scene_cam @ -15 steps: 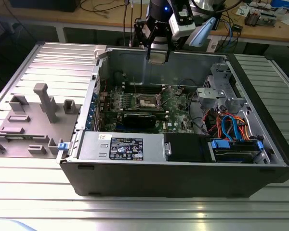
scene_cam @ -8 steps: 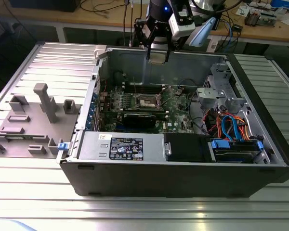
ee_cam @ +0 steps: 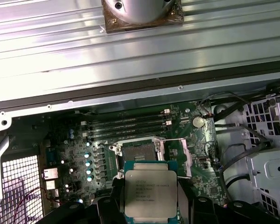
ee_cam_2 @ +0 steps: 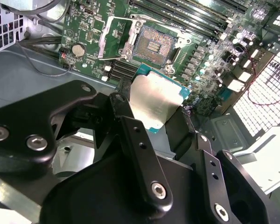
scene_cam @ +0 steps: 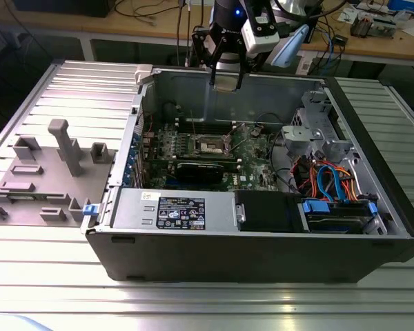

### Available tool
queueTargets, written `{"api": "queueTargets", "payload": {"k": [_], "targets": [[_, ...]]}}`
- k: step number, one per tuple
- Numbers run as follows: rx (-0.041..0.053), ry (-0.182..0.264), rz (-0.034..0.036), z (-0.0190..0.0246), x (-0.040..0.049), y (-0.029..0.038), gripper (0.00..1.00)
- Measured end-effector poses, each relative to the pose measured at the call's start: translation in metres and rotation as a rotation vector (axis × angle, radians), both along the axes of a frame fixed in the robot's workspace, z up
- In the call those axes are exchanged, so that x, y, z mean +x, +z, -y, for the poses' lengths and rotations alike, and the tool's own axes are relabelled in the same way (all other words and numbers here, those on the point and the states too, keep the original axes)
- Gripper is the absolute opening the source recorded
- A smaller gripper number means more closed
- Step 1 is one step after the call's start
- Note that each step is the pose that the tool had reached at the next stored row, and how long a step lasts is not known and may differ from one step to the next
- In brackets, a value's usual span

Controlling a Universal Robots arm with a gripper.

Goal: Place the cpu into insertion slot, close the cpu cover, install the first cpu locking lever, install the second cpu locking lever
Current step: 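Place the cpu into insertion slot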

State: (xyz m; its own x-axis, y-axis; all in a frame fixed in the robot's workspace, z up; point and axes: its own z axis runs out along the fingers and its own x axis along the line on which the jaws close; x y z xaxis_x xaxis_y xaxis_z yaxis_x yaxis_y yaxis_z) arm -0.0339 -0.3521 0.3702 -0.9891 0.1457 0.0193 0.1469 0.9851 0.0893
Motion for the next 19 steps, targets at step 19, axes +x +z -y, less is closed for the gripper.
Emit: {"api": "queueTargets", "payload": {"k": [19], "targets": [[0.0000, -0.025, 0.0000, 0.0000, 0.0000, 0.0000, 0.54]]}}
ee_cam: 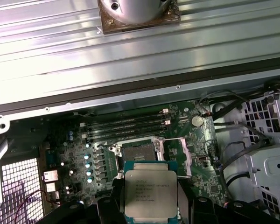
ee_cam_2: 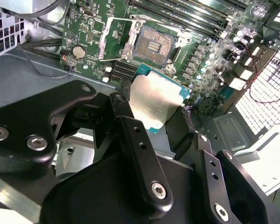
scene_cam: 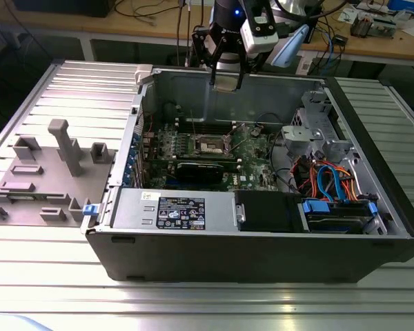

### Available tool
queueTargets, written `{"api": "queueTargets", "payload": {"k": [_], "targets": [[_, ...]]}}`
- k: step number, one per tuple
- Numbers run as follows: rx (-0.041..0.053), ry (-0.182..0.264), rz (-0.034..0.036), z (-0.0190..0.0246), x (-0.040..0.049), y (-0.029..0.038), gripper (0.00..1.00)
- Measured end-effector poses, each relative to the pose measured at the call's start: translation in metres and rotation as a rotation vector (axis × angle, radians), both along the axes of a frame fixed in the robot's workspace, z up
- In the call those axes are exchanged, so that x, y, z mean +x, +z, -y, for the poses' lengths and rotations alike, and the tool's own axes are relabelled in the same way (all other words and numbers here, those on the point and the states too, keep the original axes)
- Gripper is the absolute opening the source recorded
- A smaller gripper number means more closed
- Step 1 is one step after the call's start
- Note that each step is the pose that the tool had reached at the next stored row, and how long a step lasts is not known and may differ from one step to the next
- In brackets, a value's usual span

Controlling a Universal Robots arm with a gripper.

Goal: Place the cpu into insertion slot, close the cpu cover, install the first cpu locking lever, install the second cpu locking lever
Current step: 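Place the cpu into insertion slot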

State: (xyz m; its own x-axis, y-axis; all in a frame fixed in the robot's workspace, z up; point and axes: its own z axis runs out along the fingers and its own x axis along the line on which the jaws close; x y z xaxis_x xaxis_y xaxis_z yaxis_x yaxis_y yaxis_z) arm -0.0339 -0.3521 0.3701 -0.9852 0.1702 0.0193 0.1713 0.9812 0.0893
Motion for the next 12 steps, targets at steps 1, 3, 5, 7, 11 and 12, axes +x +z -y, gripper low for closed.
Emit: {"api": "queueTargets", "payload": {"k": [1, 3, 5, 7, 11, 12], "targets": [[0.0000, -0.001, 0.0000, 0.0000, 0.0000, 0.0000, 0.54], [0.0000, -0.001, 0.0000, 0.0000, 0.0000, 0.0000, 0.54], [-0.0001, -0.002, 0.0000, 0.0000, 0.0000, 0.0000, 0.54], [-0.0001, -0.003, 0.0000, 0.0000, 0.0000, 0.0000, 0.54], [-0.0002, -0.008, 0.0000, 0.0000, 0.0000, 0.0000, 0.54], [-0.0002, -0.009, 0.0000, 0.0000, 0.0000, -0.0001, 0.54]]}}
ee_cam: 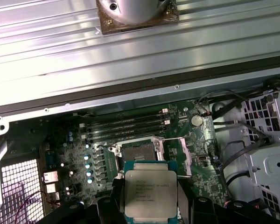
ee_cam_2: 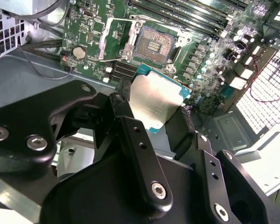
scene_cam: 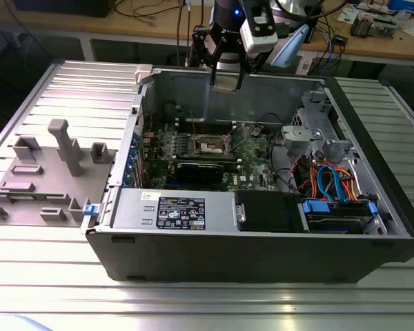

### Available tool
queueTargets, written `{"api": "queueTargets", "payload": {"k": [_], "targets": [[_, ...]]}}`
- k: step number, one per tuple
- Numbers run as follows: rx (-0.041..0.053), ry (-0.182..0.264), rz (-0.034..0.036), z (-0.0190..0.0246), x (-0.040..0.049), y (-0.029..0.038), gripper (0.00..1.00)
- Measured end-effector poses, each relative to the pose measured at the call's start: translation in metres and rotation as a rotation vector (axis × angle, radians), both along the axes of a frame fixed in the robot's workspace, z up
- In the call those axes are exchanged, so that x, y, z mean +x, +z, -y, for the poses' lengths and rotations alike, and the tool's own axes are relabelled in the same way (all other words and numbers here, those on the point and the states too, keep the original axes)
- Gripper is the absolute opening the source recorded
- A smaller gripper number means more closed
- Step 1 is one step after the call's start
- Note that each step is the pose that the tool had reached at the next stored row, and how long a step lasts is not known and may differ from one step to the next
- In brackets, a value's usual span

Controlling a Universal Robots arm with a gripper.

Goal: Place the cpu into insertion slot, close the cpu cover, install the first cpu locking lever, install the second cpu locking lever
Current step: 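Place the cpu into insertion slot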

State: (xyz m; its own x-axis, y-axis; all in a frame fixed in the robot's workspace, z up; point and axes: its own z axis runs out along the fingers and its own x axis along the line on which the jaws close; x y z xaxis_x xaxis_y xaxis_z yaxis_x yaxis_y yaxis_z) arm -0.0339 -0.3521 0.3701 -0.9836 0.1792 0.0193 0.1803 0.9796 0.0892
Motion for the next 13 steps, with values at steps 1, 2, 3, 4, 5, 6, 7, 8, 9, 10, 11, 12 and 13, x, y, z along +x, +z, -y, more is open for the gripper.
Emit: {"api": "queueTargets", "payload": {"k": [1, 2, 3, 4, 5, 6, 7, 8, 9, 10, 11, 12, 13], "targets": [[0.0001, -0.002, 0.0000, 0.0000, 0.0000, 0.0000, 0.54], [0.0001, -0.003, 0.0000, 0.0000, 0.0000, -0.0001, 0.54], [0.0001, -0.005, 0.0000, 0.0000, 0.0000, -0.0001, 0.54], [0.0001, -0.006, 0.0000, 0.0000, 0.0000, -0.0001, 0.54], [0.0001, -0.008, 0.0001, 0.0000, 0.0000, -0.0001, 0.54], [0.0001, -0.009, 0.0001, 0.0000, 0.0000, -0.0001, 0.54], [0.0002, -0.011, 0.0001, 0.0000, 0.0000, -0.0001, 0.54], [0.0002, -0.012, 0.0000, 0.0000, 0.0000, -0.0001, 0.54], [0.0001, -0.012, 0.0000, 0.0000, 0.0000, -0.0001, 0.54], [0.0001, -0.012, 0.0001, 0.0000, 0.0000, 0.0000, 0.54], [0.0001, -0.012, 0.0001, 0.0000, 0.0000, 0.0000, 0.54], [0.0002, -0.012, 0.0000, 0.0000, 0.0000, -0.0001, 0.54], [0.0001, -0.012, 0.0001, 0.0000, 0.0000, 0.0000, 0.54]]}}
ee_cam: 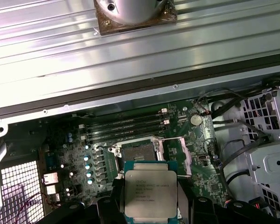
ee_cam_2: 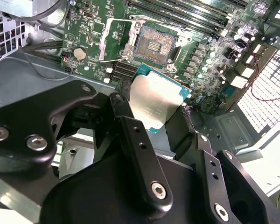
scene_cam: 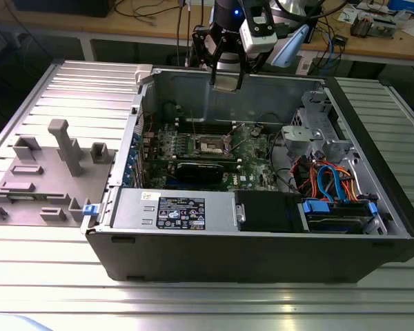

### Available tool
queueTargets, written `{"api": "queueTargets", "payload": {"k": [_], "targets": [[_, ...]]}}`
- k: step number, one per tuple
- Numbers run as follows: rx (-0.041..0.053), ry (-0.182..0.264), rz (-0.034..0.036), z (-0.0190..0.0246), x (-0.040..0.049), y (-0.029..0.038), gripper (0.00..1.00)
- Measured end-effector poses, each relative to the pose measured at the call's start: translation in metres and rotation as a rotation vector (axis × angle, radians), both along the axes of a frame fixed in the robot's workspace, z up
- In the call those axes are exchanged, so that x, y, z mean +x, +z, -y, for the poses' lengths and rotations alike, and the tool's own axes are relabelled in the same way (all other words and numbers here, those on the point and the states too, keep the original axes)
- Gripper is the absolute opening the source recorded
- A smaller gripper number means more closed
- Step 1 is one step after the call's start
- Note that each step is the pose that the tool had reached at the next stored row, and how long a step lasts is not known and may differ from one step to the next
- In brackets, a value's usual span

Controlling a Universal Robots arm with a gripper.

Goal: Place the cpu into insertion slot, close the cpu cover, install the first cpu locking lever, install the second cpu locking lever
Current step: 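Place the cpu into insertion slot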

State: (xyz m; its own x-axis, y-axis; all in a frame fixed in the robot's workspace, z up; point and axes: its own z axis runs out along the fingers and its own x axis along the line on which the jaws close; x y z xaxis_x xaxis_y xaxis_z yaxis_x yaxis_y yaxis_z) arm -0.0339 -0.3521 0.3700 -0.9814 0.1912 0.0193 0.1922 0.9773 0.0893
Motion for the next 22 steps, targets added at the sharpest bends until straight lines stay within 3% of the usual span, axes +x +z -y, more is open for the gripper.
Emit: {"api": "queueTargets", "payload": {"k": [22], "targets": [[0.0000, -0.017, 0.0000, 0.0000, 0.0000, 0.0000, 0.54]]}}
